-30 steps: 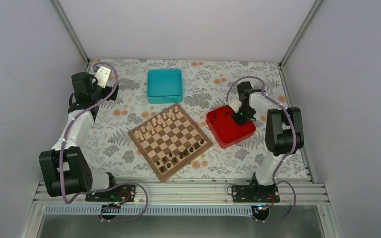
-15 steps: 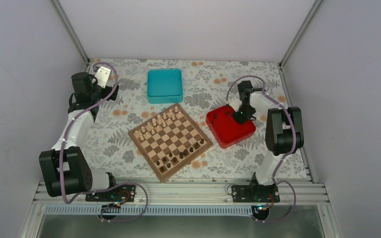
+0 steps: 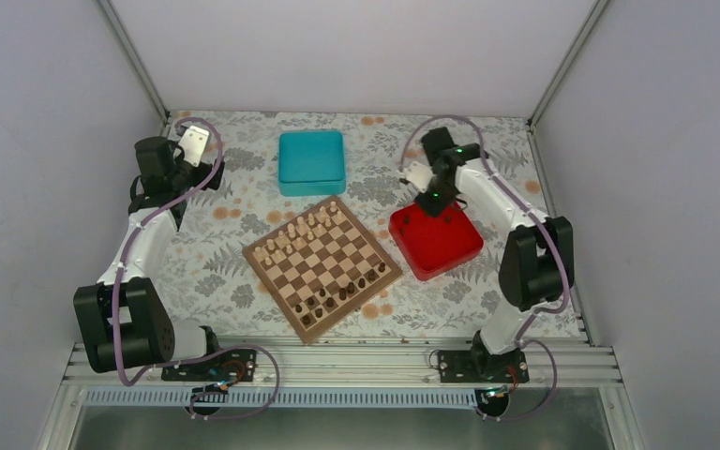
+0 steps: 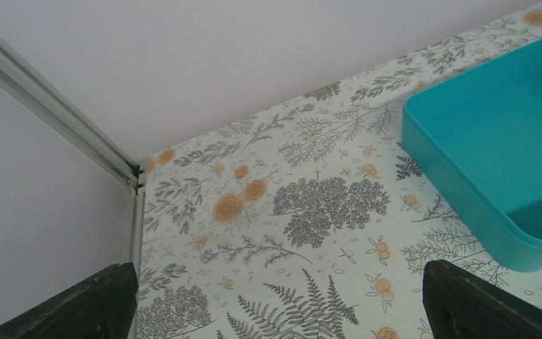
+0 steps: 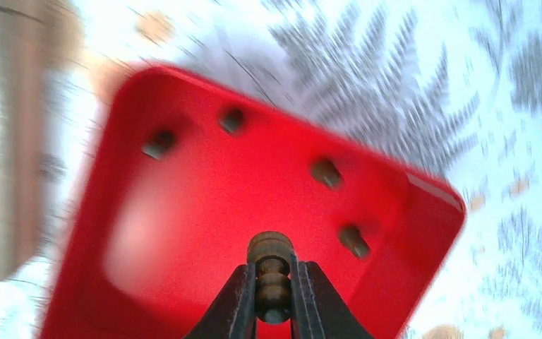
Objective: Set up the chess pieces on the board
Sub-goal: Pick up the chess piece from the storage box, then place the chess piece on the chessboard.
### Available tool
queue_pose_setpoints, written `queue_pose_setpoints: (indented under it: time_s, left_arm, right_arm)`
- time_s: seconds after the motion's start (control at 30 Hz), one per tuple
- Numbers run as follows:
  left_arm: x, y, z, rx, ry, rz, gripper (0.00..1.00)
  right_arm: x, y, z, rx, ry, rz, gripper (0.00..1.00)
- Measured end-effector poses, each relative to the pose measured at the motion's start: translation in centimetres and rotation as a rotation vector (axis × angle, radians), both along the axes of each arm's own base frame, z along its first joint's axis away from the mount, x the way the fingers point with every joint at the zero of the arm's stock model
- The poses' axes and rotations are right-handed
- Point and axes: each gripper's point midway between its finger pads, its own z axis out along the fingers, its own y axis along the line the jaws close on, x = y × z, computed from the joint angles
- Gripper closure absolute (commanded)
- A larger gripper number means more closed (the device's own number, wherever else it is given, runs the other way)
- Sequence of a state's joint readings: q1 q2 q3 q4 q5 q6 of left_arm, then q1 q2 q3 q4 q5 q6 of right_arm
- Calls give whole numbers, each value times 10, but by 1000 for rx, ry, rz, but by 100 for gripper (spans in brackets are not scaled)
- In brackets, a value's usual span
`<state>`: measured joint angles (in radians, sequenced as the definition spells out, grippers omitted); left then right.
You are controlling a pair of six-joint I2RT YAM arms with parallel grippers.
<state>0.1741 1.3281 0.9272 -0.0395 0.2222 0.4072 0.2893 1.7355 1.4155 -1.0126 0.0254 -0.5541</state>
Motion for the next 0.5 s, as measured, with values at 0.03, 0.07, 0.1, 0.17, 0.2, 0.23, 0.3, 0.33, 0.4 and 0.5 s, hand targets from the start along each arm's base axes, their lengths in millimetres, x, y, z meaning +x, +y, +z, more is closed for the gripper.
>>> queue_pose_setpoints:
  time_s: [0.03,0.07,0.1,0.17,0.2,0.23,0.3,0.33,0.4,0.5]
  left_arm:
    - [0,0,0,0,0,0,0]
    - [0,0,0,0,0,0,0]
    - [0,0,0,0,-1,0,0]
    - [0,0,1,1,-3,0,0]
    - [-1,0,2,1,-4,0,0]
    - [-1,0,2,1,-5,0,0]
    - [-1,0,2,1,-6,0,0]
    - [-1,0,2,1,-6,0,0]
    - [-1,0,2,1,-6,0,0]
    - [-1,0,2,1,-6,0,0]
  right_arm:
    - [-2,14,6,8,-7,31,96]
    - [-4,31,12,16,-16,69,96]
    - [-9,48,18,27,-23,106,96]
    - [-20,84,30,52,-37,186,96]
    - [-28,105,36,67,-42,233,96]
    - [-36,123,39,81,-44,274,96]
    - [-51,152,39,99,-36,342,96]
    - [-61,166,36,104,-22,377,96]
    - [-81,188,24,101,22,441,96]
    - [-107,209,3,92,92,514,96]
